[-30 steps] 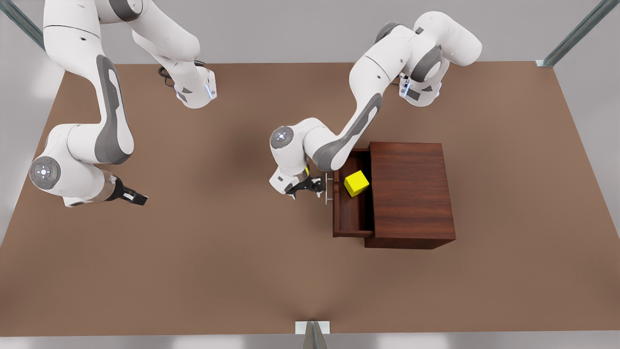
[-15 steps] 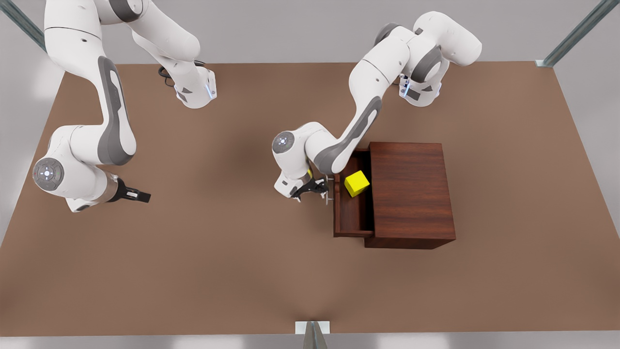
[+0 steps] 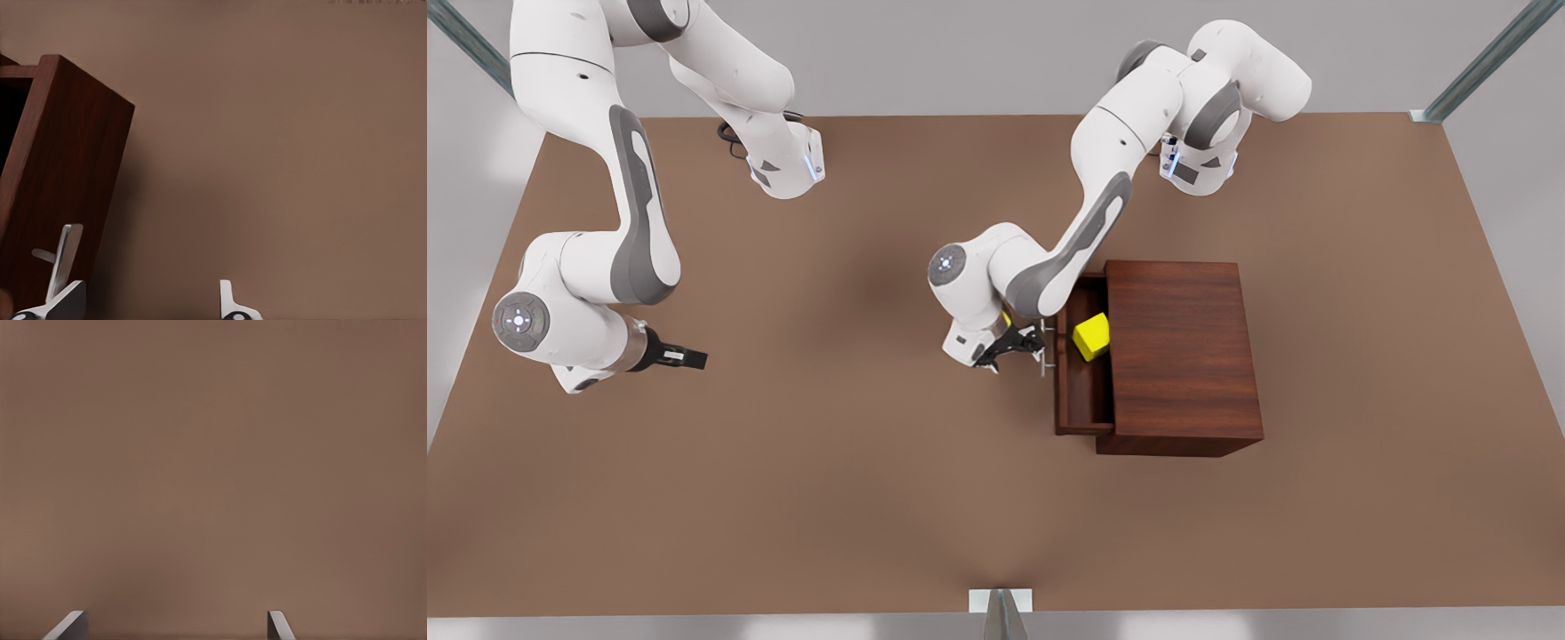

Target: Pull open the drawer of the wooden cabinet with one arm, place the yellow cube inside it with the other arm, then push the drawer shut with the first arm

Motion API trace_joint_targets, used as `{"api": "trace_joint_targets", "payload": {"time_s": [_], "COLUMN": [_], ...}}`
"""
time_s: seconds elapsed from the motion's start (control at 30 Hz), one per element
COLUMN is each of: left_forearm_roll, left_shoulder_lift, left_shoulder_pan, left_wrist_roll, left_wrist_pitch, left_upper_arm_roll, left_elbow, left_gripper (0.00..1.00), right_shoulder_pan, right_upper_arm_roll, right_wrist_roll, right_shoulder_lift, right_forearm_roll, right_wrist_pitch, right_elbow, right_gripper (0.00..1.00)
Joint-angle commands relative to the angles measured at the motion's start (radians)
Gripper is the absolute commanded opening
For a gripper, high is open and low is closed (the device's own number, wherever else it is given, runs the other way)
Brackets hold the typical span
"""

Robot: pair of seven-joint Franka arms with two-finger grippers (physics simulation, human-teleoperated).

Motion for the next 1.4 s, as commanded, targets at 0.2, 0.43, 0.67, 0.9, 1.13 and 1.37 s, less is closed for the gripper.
{"api": "trace_joint_targets", "payload": {"time_s": [0.2,0.43,0.67,0.9,1.13,1.37], "left_forearm_roll": [0.011,0.011,0.01,0.011,0.011,0.011], "left_shoulder_lift": [0.004,0.001,-0.012,-0.032,-0.054,-0.065], "left_shoulder_pan": [0.02,0.034,0.049,0.055,0.063,0.08], "left_wrist_roll": [-0.027,0.006,0.055,0.081,0.102,0.113], "left_wrist_pitch": [0.006,0.012,0.01,0.009,0.007,0.023], "left_upper_arm_roll": [0.0,0.0,0.0,0.0,0.0,0.0], "left_elbow": [-0.004,-0.02,-0.035,-0.062,-0.092,-0.113], "left_gripper": [1.0,1.0,1.0,1.0,1.0,1.0], "right_shoulder_pan": [0.0,0.0,0.0,0.0,0.016,0.022], "right_upper_arm_roll": [0.0,0.0,0.0,0.0,0.0,0.0], "right_wrist_roll": [-0.05,-0.05,-0.05,-0.044,-0.006,0.002], "right_shoulder_lift": [-0.001,-0.001,-0.001,0.001,0.015,0.016], "right_forearm_roll": [-0.003,-0.003,-0.003,-0.003,-0.003,-0.004], "right_wrist_pitch": [0.0,0.0,0.0,0.0,0.014,0.015], "right_elbow": [0.0,0.0,0.0,0.0,0.004,0.004], "right_gripper": [1.0,1.0,1.0,1.0,1.0,1.0]}}
